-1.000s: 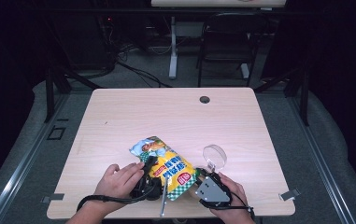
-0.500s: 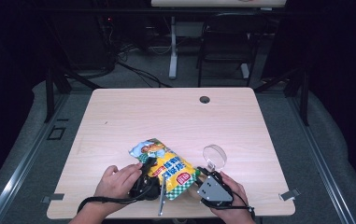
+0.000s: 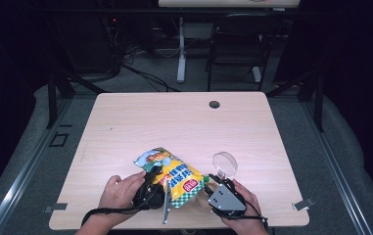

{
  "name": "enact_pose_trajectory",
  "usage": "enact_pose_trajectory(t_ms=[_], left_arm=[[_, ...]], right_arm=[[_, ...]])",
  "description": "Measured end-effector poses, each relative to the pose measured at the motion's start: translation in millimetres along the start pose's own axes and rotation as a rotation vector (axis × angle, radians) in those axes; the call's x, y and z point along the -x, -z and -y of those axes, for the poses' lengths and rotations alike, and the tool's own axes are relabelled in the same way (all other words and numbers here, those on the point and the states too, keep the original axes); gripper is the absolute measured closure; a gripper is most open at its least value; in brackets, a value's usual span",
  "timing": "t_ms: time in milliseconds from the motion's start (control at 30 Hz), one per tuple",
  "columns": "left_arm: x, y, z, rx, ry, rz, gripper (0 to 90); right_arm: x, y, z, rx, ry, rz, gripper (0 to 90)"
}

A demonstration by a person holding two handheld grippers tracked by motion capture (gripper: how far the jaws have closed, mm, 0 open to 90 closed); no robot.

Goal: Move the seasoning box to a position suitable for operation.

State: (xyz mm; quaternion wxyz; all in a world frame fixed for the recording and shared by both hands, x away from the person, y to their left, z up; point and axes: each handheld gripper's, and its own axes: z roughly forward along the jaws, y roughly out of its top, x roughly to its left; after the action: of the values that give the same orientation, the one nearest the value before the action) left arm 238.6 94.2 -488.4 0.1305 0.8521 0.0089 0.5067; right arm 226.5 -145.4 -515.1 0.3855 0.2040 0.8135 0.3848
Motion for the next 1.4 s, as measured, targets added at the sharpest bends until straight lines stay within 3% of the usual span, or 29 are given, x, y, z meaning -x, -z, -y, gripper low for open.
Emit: enact_pose_trajectory(t_ms=[333,633,700,833,933,1400], left_arm=[[-0.5,-1.1,2.0,0.034,0.07,0.03,87.4],[2.1,-4.9,11.3,0.069,0.175,0.077,87.3],[3.2,-6.0,14.0,0.085,0.217,0.091,87.3],[1.7,-6.8,18.3,0.098,0.254,0.104,87.2],[-1.9,-6.4,20.9,0.117,0.306,0.125,87.3],[-11.7,-2.0,34.4,0.143,0.432,0.198,87.3]], right_arm=[[1.6,0.7,1.0,0.005,-0.011,0.001,60.5],[6.9,3.1,4.4,0.01,-0.034,-0.003,57.0],[9.1,3.4,5.6,0.011,-0.053,-0.002,56.6],[10.7,2.6,6.5,0.011,-0.068,-0.008,56.6],[9.8,2.4,5.8,0.01,-0.066,-0.011,56.6],[8.2,2.0,6.0,0.01,-0.078,-0.014,56.5]])
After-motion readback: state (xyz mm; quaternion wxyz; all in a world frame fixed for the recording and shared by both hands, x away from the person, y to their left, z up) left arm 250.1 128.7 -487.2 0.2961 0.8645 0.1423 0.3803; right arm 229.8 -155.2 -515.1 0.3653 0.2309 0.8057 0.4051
